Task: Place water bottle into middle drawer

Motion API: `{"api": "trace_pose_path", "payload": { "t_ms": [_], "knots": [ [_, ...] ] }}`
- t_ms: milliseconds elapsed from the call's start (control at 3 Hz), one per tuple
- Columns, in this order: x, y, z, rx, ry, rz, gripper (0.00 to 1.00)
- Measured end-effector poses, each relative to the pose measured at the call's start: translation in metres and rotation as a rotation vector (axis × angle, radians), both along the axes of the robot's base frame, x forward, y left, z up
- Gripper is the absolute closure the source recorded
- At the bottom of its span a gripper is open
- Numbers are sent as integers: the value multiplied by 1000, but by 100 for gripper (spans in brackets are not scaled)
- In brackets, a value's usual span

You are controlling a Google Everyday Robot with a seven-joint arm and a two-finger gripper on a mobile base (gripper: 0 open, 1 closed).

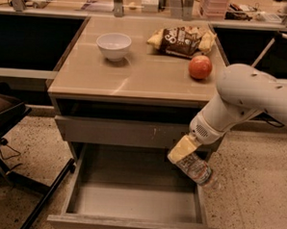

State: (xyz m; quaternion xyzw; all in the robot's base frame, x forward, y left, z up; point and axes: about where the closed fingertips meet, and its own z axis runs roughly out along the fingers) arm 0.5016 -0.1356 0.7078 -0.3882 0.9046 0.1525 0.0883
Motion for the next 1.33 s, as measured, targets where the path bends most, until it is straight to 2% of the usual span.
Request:
{"api": "trace_pose_path", "payload": {
  "t_ms": [333,667,1000,1333],
  "knots": [
    [-5,13,-73,142,62,-23,100],
    [4,41,-131,310,118,-29,100],
    [2,67,-189,422,223,-17,100],
    [-5,69,-228,492,296,-36,100]
  ]
}}
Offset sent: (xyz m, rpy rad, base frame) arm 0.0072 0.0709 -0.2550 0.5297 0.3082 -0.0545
